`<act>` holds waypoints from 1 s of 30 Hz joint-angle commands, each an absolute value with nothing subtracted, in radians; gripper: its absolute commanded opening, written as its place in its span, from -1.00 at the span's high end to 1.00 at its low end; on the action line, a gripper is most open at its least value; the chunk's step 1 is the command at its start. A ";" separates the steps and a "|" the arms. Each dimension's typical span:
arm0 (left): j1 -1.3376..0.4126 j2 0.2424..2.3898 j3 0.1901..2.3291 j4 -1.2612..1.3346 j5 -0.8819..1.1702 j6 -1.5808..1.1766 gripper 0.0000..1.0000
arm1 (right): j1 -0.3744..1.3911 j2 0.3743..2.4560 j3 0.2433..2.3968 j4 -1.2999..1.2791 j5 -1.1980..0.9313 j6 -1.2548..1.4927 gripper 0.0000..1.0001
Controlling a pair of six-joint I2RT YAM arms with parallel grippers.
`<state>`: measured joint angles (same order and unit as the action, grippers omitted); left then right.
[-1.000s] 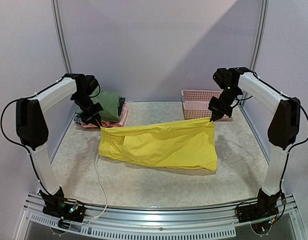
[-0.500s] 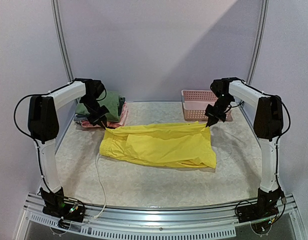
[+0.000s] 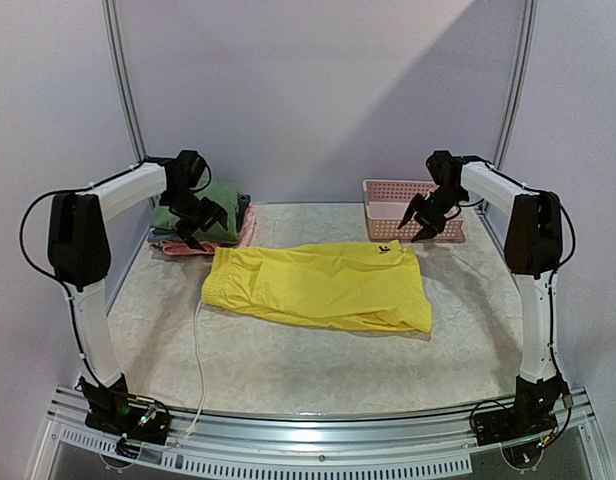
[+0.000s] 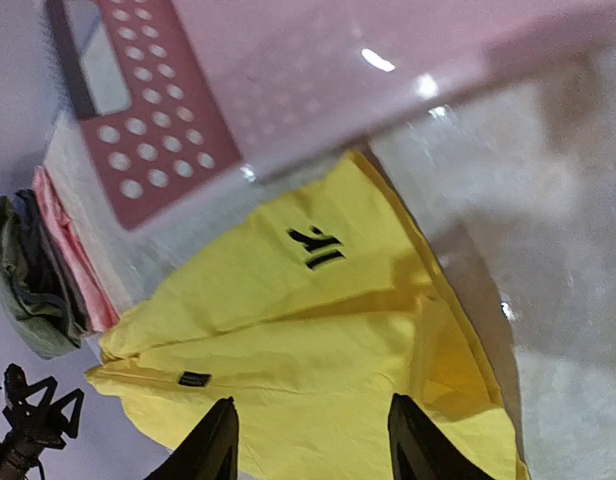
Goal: Fold and stack the mixed laundry pile
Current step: Fold the flattened shorts at the center of the board, then move the rectangle-folded shorts to the center of the board.
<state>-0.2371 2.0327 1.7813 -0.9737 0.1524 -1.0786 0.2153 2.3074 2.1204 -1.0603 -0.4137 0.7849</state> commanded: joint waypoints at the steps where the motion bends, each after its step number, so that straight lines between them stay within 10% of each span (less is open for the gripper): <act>1: -0.260 1.908 1.768 -0.939 0.085 -1.055 -0.67 | 0.212 2.254 2.159 -0.929 -0.414 0.787 -0.13; 30: -0.518 2.037 1.528 -0.797 0.092 -0.457 -0.23 | 0.405 1.971 1.369 -0.654 -0.498 0.450 0.17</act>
<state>-0.5171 1.9850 1.5223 -0.8181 0.0792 -0.5049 0.4046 1.9446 1.4208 -0.6788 -0.5079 0.4339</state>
